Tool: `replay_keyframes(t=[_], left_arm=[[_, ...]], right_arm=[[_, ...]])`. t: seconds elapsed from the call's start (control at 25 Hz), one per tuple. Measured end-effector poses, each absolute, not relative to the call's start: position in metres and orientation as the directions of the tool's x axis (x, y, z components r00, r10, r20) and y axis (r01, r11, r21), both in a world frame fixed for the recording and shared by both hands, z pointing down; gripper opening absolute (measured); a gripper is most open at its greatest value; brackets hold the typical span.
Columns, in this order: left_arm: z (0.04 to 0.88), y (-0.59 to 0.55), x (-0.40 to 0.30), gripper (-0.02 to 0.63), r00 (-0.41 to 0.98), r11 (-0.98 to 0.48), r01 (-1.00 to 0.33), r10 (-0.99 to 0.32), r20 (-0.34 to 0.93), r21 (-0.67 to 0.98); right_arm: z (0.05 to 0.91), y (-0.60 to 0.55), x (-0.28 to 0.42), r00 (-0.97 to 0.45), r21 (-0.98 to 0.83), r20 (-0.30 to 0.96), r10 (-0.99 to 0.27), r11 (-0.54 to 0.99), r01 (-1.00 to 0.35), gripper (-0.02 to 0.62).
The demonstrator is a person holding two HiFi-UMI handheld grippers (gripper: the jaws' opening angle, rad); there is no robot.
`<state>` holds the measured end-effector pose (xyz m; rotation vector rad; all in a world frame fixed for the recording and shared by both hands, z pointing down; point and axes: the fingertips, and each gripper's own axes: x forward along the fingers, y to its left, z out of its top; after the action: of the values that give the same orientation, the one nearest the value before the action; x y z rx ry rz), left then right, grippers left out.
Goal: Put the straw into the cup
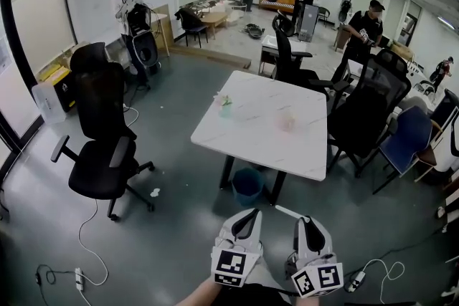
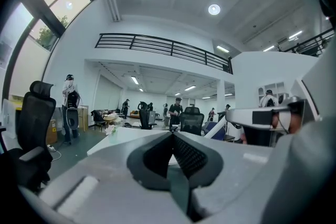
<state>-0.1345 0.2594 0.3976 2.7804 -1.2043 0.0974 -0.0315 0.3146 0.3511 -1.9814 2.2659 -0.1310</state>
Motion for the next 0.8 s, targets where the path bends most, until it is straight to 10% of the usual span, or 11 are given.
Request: replay_keyframes(t=[0.8], left_arm=[[0.42, 0.018, 0.004, 0.002, 0.633, -0.633, -0.772, -0.758, 0.155, 0.058]], right_arm=[[0.378, 0.075, 0.136, -0.129, -0.227, -0.003, -0.992, 0.126, -0.966, 0.046]])
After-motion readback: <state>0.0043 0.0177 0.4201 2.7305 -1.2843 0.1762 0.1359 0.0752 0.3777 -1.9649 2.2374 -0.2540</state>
